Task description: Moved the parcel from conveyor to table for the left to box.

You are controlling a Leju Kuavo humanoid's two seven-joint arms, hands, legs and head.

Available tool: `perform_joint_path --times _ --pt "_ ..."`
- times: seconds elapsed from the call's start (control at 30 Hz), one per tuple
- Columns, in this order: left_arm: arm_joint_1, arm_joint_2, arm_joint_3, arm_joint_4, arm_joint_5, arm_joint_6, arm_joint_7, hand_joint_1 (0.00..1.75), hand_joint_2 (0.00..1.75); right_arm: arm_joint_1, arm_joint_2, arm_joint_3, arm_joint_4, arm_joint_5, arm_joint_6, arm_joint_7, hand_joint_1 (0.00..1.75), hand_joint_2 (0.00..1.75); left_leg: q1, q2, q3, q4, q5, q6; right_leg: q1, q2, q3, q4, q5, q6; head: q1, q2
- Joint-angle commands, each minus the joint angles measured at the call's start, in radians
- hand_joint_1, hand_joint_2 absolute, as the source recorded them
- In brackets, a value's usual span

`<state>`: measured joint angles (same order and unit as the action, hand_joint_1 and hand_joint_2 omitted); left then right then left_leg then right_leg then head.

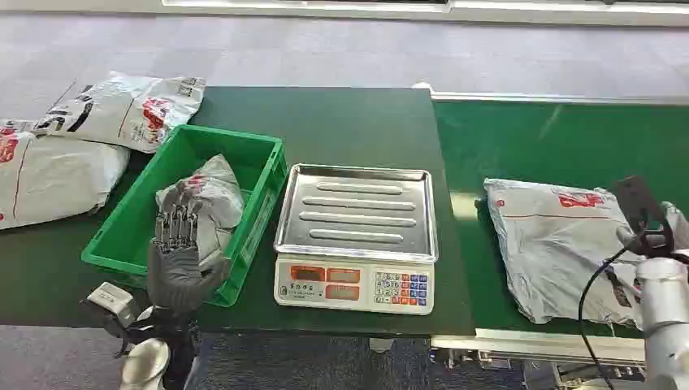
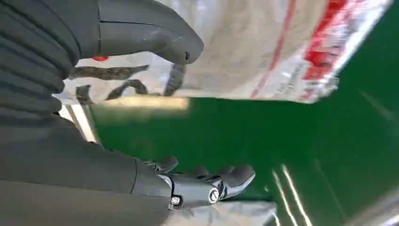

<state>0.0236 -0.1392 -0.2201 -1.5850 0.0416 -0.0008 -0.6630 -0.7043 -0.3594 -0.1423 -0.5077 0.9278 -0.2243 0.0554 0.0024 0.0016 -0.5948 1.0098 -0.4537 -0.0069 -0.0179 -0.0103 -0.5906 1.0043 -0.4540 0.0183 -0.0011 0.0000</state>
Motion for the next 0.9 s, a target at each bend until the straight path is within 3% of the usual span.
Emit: perform_joint_path --times 0.03,0.07,0.1,0.13,0.57,0.63,0.83,0.87,0.9 --pt "-0.045 0.056 -0.055 0.091 0.007 -0.012 -0.004 0.00 1.75 -0.034 -0.054 0.025 0.274 0.044 0.286 0.137 0.00 1.75 0.000 -0.002 0.003 -0.002 0.000 0.000 0.000 -0.001 0.004 -0.002 0.000 -0.001 0.000 0.000" --pt "-0.059 0.058 -0.062 0.107 0.009 -0.017 -0.007 0.00 1.75 -0.029 -0.057 0.011 0.289 0.026 0.405 0.144 0.00 1.75 0.001 -0.002 0.004 -0.003 0.001 0.000 0.001 -0.001 0.005 -0.004 0.000 -0.001 0.000 0.000" --pt "-0.063 0.057 -0.062 0.108 0.009 -0.017 -0.007 0.00 1.75 -0.023 -0.055 0.011 0.289 0.026 0.402 0.144 0.00 1.75 0.001 -0.003 0.003 -0.002 0.000 0.000 0.001 -0.002 0.004 -0.003 0.000 -0.001 0.000 0.000" --pt "-0.082 0.054 -0.067 0.131 0.011 -0.018 -0.008 0.00 1.75 -0.011 -0.052 0.012 0.293 0.027 0.478 0.156 0.00 1.75 0.001 -0.004 0.003 -0.002 0.000 0.000 0.001 -0.003 0.004 -0.003 0.000 -0.001 0.000 0.000" --pt "-0.084 0.054 -0.068 0.133 0.011 -0.018 -0.008 0.00 1.75 -0.011 -0.049 0.011 0.291 0.028 0.478 0.158 0.00 1.75 0.001 -0.001 0.003 -0.002 0.000 0.000 0.001 0.000 0.004 -0.003 0.000 -0.001 0.000 0.000" --pt "-0.091 0.054 -0.074 0.136 0.011 -0.019 -0.008 0.00 1.75 0.008 -0.045 0.000 0.290 0.021 0.561 0.170 0.00 1.75 0.001 -0.001 0.003 -0.002 0.000 0.000 0.001 -0.001 0.004 -0.002 0.000 -0.001 0.000 0.000" --pt "-0.123 0.034 -0.064 0.129 0.007 -0.015 0.030 0.00 1.75 0.012 -0.027 -0.005 0.290 0.033 0.584 0.205 0.00 1.75 0.002 -0.001 0.004 -0.001 0.000 0.001 0.002 -0.001 0.006 -0.003 0.000 -0.001 0.000 0.000" --pt "-0.124 0.032 -0.061 0.127 0.007 -0.016 0.035 0.00 1.75 0.014 -0.023 -0.009 0.284 0.032 0.566 0.199 1.27 1.75 0.002 -0.002 0.005 -0.002 0.000 0.001 0.002 -0.001 0.007 -0.004 0.001 -0.001 0.000 0.000" --pt "-0.122 0.032 -0.060 0.126 0.006 -0.016 0.036 0.00 1.75 0.014 -0.022 -0.009 0.282 0.032 0.560 0.195 1.75 1.75 0.002 -0.002 0.005 -0.002 0.000 0.001 0.002 -0.002 0.008 -0.004 0.001 -0.001 0.000 0.000"
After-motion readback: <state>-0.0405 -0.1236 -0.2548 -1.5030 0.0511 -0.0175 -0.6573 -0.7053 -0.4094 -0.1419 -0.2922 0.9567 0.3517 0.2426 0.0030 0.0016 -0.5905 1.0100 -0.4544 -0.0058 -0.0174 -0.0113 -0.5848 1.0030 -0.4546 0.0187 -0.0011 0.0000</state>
